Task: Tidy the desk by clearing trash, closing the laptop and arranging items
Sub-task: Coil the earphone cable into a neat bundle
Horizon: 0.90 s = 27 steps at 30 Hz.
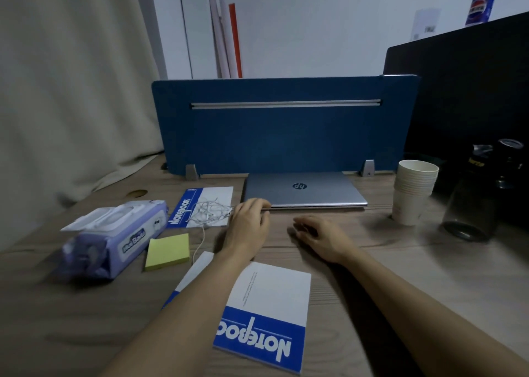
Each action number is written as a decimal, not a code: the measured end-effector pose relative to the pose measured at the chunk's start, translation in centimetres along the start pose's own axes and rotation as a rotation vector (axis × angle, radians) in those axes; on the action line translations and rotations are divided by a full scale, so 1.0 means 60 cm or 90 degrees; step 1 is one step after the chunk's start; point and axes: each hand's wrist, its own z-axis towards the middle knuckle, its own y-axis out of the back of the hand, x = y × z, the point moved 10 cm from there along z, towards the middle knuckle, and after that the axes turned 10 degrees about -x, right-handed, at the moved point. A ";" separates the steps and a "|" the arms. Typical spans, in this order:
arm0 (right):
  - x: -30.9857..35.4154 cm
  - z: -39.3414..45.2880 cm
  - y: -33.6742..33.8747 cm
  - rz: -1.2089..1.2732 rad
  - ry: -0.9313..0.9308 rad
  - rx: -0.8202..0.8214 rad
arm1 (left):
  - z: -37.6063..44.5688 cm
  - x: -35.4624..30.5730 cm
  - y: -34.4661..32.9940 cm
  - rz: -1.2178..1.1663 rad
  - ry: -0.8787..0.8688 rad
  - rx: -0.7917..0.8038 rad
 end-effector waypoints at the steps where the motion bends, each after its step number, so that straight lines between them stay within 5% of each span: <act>1: 0.011 -0.005 -0.004 0.004 0.003 -0.002 | 0.000 -0.001 0.013 -0.004 -0.003 -0.002; 14: 0.055 0.019 -0.044 0.057 0.001 -0.007 | -0.020 0.178 0.113 0.208 0.111 0.172; 27: 0.047 0.086 -0.063 0.075 0.023 -0.043 | 0.025 0.209 0.082 0.131 0.118 0.105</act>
